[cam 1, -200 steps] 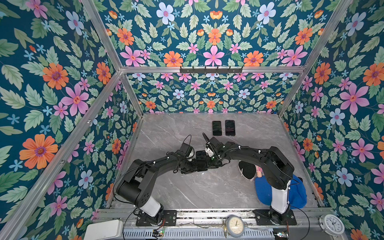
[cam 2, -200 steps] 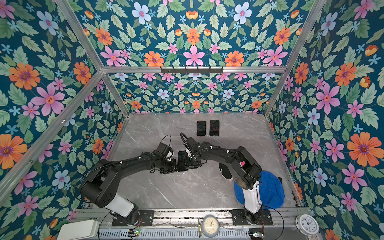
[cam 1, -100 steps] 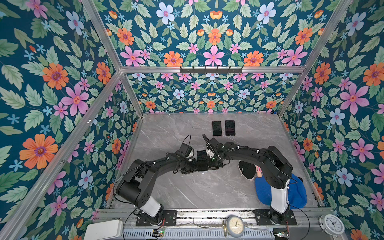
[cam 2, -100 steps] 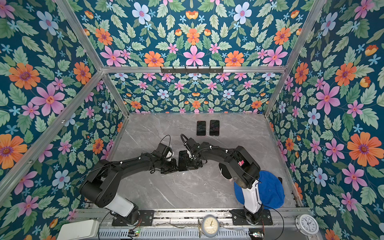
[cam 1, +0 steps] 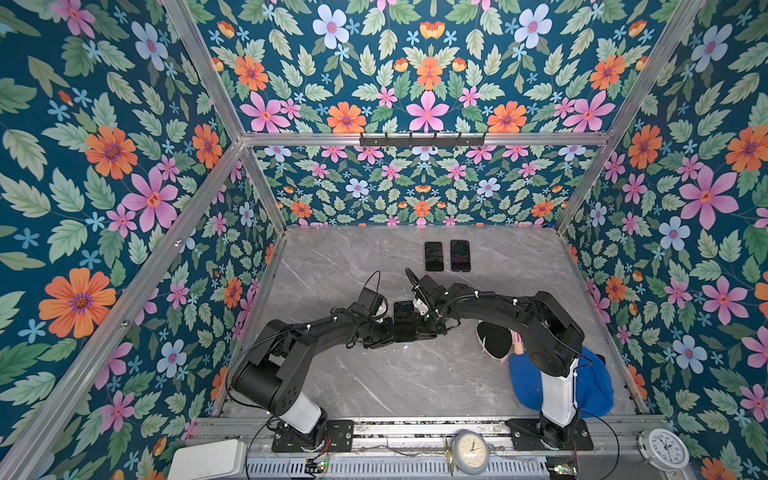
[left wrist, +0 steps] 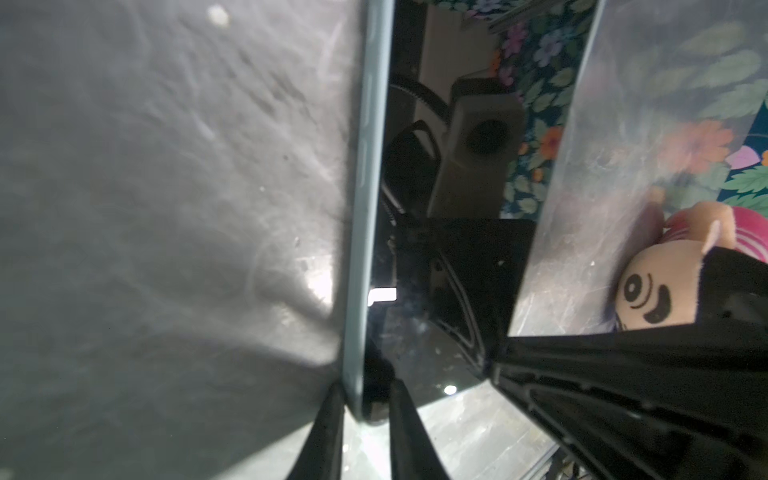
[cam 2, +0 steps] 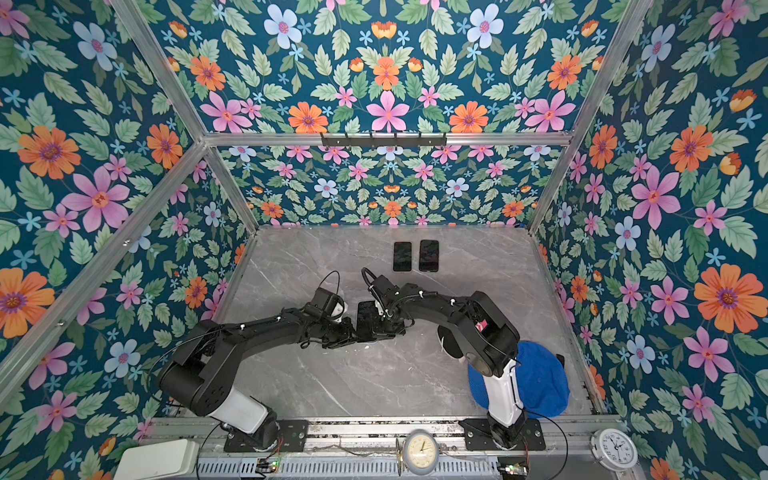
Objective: Put the phone into the phone case
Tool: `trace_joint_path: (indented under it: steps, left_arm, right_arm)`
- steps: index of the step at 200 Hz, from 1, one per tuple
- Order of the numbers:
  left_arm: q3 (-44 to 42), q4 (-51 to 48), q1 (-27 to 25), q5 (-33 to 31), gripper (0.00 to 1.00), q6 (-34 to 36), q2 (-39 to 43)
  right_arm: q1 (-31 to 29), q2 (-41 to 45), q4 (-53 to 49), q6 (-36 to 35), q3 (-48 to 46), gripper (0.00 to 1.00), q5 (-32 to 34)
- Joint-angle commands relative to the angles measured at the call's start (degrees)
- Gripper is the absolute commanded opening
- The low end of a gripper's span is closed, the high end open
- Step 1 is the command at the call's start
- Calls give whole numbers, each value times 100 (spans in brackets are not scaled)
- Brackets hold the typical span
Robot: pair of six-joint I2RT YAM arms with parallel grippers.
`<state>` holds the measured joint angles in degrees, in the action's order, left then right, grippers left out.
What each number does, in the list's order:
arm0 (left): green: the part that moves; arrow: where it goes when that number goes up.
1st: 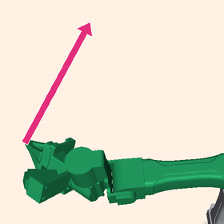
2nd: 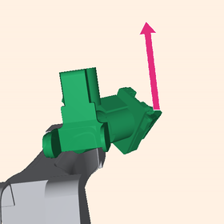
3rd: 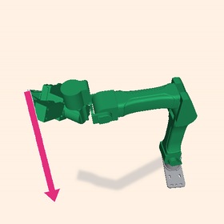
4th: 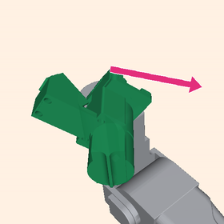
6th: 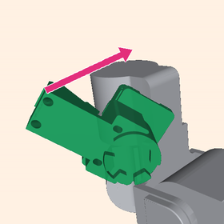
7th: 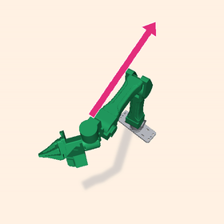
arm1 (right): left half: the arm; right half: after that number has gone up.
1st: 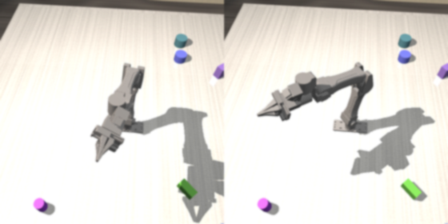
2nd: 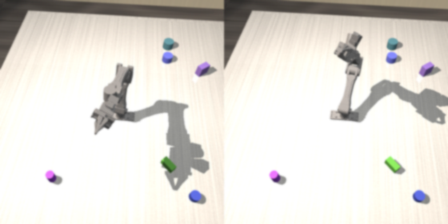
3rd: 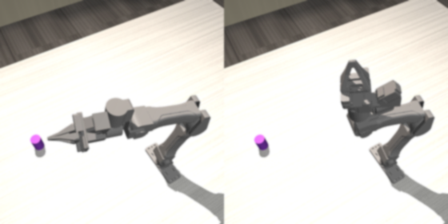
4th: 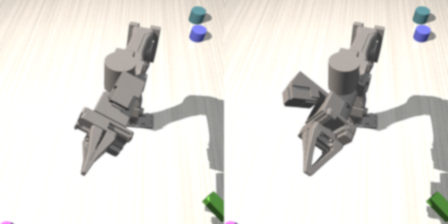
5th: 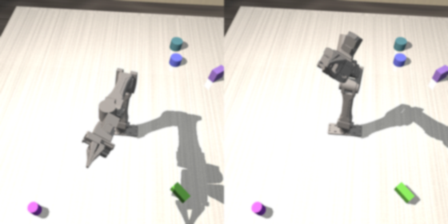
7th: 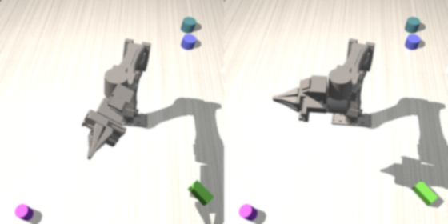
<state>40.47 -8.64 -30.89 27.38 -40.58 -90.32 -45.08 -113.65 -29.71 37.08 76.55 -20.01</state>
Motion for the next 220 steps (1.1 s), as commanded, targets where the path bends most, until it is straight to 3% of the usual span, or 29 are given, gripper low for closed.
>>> trace_joint_path:
  steps: [1,80,104,139,181,220]
  left_arm:
    - [-81,134,-46,167,28,-50,-62]
    - [-150,313,-103,200,19,-133,-77]
    - [-51,-74,-99,85,19,-22,49]
    - [199,-757,-92,-378,31,305,286]
    - [270,-454,-91,-140,39,325,89]
    - [218,-145,-92,123,38,169,-47]
  right_arm:
    - [-71,-87,395,20,15,10,-406]
    - [-106,-136,439,38,39,8,-451]
    - [-97,135,19,-63,77,7,24]
    - [-62,440,-46,-303,-74,23,709]
    - [-62,385,185,-324,-185,37,777]
    - [-45,231,390,-256,-285,35,462]
